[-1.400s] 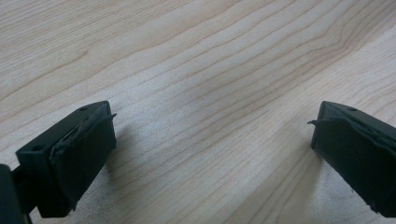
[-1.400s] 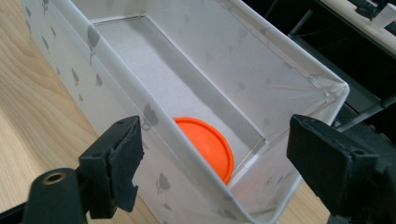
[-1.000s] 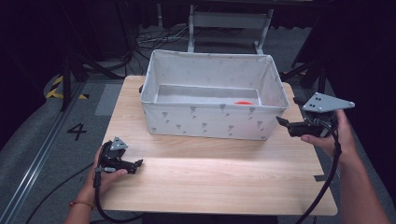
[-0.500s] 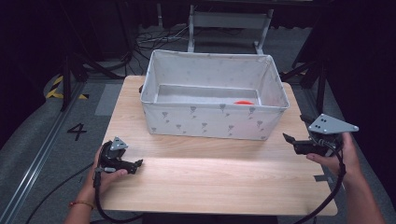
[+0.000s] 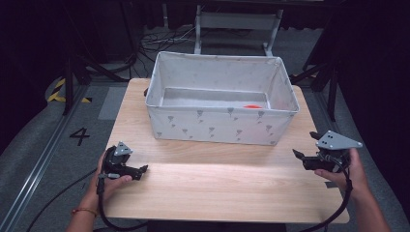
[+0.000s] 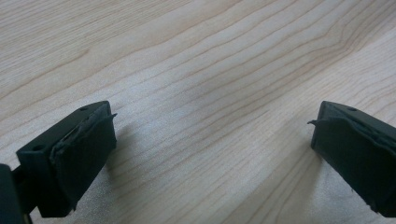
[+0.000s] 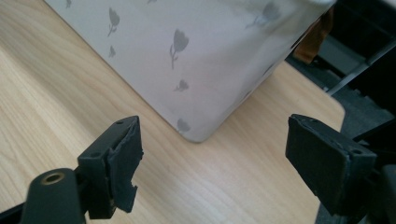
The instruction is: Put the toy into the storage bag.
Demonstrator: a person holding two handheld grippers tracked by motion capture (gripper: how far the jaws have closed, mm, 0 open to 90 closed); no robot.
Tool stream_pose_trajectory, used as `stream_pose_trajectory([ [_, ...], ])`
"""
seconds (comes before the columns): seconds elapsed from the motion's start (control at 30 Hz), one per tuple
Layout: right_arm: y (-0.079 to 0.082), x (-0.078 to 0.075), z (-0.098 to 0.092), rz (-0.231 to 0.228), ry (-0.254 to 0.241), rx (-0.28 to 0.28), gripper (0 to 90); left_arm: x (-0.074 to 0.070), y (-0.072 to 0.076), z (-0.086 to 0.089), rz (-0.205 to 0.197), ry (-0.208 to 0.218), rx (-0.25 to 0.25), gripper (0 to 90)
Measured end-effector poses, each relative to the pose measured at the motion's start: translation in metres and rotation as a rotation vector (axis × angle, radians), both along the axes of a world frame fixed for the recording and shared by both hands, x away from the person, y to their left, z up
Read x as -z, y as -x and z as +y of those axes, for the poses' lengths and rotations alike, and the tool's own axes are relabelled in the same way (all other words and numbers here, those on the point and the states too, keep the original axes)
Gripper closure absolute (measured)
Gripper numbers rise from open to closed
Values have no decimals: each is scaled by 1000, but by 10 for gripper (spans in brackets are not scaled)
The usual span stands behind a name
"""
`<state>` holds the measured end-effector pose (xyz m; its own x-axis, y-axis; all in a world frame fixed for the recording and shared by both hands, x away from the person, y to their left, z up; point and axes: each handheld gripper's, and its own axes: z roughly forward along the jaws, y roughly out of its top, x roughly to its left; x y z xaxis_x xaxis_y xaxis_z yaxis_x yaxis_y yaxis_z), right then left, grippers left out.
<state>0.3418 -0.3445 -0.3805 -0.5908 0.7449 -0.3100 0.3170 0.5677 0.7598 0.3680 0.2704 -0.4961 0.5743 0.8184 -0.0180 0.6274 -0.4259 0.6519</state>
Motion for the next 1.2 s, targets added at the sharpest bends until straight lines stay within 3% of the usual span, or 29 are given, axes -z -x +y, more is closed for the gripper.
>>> stream_pose_trajectory([
  [0.27,-3,39,-6,98,0,18,197,0,0,0,-5,-3,1,3],
  [0.47,-2,61,-12,137,-14,36,200,0,0,0,-5,-3,1,3],
  [0.5,-1,68,-15,160,-48,50,205,0,0,0,-4,-3,1,3],
  [0.7,5,91,-24,208,-106,69,204,0,0,0,-2,-2,1,2],
  [0.83,8,110,-36,255,-181,84,194,0,0,0,0,-1,1,2],
  [1.07,7,120,-45,275,-212,141,172,0,0,0,-3,-2,1,2],
  [1.2,7,120,-47,276,-210,138,168,0,0,0,-1,-1,0,2],
])
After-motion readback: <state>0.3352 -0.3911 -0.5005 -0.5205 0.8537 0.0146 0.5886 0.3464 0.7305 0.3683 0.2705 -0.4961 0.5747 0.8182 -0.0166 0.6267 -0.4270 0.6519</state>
